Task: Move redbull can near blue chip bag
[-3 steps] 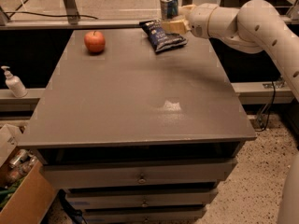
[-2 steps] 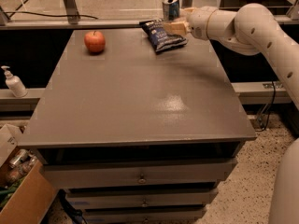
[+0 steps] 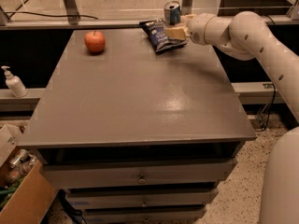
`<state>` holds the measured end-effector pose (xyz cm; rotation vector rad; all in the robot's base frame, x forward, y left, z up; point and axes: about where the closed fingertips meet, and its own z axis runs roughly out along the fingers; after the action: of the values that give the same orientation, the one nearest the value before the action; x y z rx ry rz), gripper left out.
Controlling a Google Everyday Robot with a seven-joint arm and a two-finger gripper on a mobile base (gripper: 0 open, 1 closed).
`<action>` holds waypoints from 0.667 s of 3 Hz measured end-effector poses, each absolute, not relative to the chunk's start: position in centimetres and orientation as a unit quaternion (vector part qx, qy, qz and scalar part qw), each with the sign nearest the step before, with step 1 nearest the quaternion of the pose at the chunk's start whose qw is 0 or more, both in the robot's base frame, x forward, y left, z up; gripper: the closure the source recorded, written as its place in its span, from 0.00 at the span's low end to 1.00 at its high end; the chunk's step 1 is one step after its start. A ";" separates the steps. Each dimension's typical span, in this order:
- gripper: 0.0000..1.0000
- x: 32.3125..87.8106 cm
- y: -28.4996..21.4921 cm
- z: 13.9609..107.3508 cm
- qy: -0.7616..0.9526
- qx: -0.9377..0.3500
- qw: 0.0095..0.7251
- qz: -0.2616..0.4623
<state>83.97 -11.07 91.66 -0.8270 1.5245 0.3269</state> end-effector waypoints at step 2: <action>1.00 83.9 -13.4 88.4 0.691 -0.334 0.626 0.140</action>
Offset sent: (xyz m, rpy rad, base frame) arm -0.0048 -0.0460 -0.0515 0.0264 0.0770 -0.0991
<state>83.94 -13.42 88.39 -0.7662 1.5855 0.3202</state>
